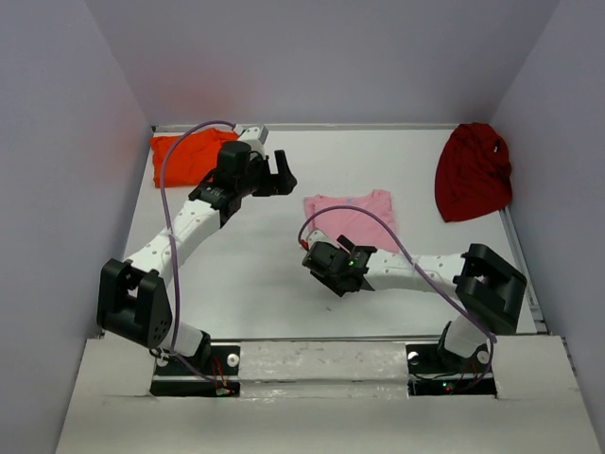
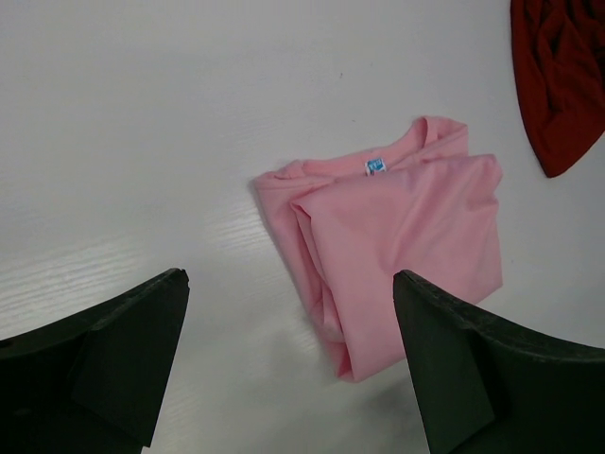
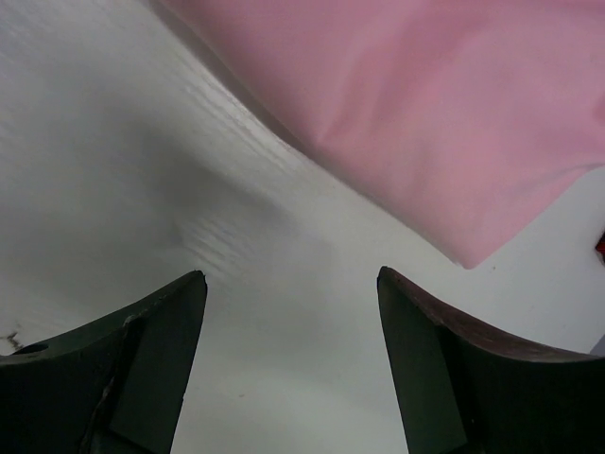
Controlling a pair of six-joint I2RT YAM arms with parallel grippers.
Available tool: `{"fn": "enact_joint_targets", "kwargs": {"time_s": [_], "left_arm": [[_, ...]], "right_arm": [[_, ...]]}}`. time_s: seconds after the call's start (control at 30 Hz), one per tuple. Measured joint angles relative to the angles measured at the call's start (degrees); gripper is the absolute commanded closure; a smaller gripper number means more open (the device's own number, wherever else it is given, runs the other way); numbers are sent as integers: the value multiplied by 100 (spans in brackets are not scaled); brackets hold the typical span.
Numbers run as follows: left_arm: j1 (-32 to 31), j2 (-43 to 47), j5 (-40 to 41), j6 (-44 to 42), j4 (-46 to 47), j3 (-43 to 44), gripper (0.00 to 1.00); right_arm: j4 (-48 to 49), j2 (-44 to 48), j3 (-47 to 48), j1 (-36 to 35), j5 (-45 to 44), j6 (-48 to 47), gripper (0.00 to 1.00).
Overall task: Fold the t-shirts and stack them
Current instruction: Neatly place the folded tshirt to the corner
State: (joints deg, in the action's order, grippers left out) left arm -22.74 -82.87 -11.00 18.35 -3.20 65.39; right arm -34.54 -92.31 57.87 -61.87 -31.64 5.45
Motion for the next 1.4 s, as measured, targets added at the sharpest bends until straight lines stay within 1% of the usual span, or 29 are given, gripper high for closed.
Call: {"fn": "enact_joint_targets", "kwargs": {"time_s": [0.1,0.37,0.57,0.67,0.7,0.77,0.8,0.87,0.9,0.97,1.2,1.3,1.33,1.4], "left_arm": [[0,0,-92,0,-9,0,1],[11,4,-225,-7,-9,0,1],[11,13,-234,-26,-11,0,1],[11,13,-240,-31,-11,0,1],[11,13,-247,-31,-11,0,1],[11,13,-247,-31,-13,0,1],[11,13,-247,-33,-11,0,1],[11,13,-249,-31,-15,0,1],[11,13,-247,-33,-15,0,1],[11,13,-243,-31,-17,0,1],[11,13,-205,103,-28,-7,1],[13,92,-251,398,278,-374,1],[17,186,-284,592,527,-737,1],[33,332,-348,811,702,-1261,1]], "right_arm": [[221,-190,-74,0,-407,9,22],[907,-763,-57,0,-852,-254,25],[1488,-1139,66,0,-1156,-564,34],[1709,-1239,81,48,-1231,-715,45],[1764,-1248,81,94,-1228,-745,54],[1860,-1248,81,210,-1185,-774,64],[1897,-1250,76,306,-1095,-763,76],[1921,-1272,52,420,-1010,-741,88],[1917,-1272,44,487,-979,-752,97],[1919,-1270,42,540,-946,-758,100],[1915,-1180,26,555,-813,-750,100],[1869,-1038,24,560,-693,-715,100],[1853,-973,24,562,-651,-710,100],[1845,-859,24,581,-581,-693,100]]}}
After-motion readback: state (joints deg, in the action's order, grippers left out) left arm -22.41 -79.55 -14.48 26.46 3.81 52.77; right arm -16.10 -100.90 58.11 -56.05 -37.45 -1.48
